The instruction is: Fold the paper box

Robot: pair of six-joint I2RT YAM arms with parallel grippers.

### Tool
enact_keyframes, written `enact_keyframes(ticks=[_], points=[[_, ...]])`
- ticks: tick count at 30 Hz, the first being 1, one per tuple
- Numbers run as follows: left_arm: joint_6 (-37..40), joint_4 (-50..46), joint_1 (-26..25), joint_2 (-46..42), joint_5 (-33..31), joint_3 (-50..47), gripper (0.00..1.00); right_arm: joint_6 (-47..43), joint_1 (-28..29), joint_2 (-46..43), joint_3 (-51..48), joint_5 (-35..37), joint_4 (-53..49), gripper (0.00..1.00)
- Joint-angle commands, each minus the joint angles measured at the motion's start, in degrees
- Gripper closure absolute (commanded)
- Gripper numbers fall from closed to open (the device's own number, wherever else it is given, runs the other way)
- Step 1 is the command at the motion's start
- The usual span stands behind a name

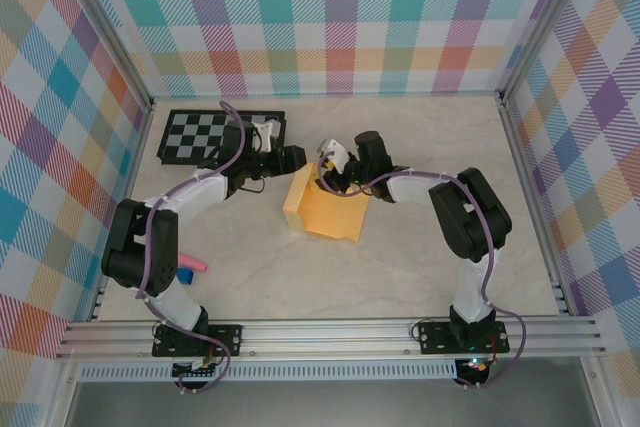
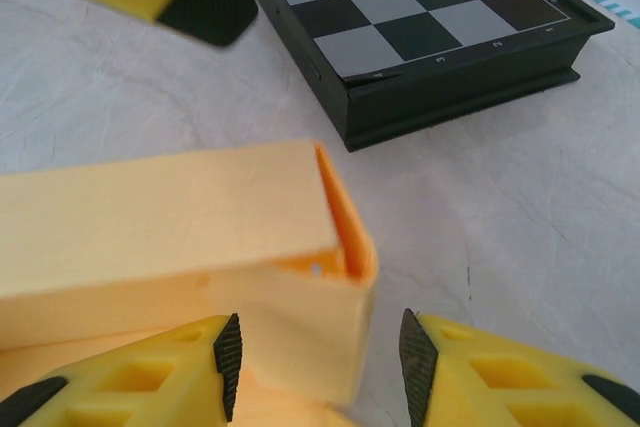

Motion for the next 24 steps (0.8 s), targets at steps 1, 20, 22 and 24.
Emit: enact_keyframes(ticks=[1, 20, 22, 24], points=[[0.36, 0.18, 0.69, 2.85, -1.13, 0.86, 0.24, 0.17, 0.24, 1.15, 1.51, -1.80, -3.19, 0.54], [3.52, -2.09, 2.74, 8.64, -1.21, 6.19, 0.25, 10.10, -0.31, 4.26, 9.38, -2.56, -10.89, 0.46], [3.74, -2.55, 3.08, 8.46, -1.14, 6.56, 0.25, 14.01, -1.56, 0.65, 6.73, -5.75, -12.29, 0.46], [4.53, -3.58, 3.37, 8.04, -0.74, 6.99, 0.25, 13.94, -2.24, -2.40, 3.87, -7.26, -15.13, 0.45]])
